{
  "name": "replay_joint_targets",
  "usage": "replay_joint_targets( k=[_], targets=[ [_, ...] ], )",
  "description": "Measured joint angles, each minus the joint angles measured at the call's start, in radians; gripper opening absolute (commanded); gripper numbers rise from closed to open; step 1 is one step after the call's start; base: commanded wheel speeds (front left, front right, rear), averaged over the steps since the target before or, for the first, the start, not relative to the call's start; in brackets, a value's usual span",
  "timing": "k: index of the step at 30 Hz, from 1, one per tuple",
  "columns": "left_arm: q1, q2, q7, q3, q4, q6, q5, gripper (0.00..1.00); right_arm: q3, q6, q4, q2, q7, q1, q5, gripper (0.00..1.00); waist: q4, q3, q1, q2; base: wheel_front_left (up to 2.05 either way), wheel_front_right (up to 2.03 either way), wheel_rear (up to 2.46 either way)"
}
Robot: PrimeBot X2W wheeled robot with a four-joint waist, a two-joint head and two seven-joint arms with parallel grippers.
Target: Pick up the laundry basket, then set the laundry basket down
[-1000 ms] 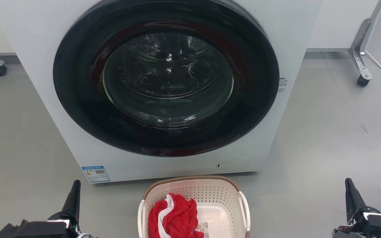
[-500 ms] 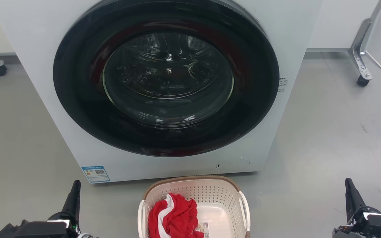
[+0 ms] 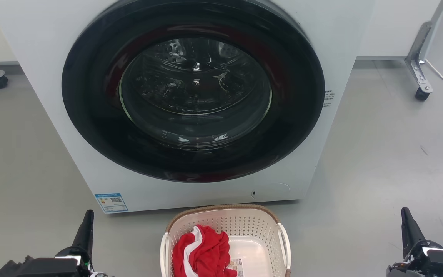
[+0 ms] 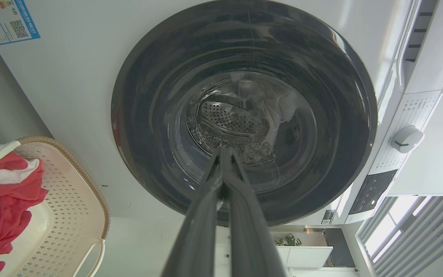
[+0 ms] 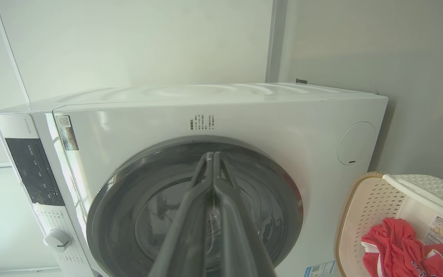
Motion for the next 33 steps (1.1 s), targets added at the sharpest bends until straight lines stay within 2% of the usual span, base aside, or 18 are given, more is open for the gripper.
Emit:
replay_joint_targets(
  k=[33],
  targets=[
    [0.000,0.000,0.000,0.000,0.001,0.000,0.000,0.00,0.000,0.000,0.000,0.000,0.000,0.000,0.000,0.00,0.000,0.000,0.0000,0.0000,0.00,0.00,0.00]
  ],
)
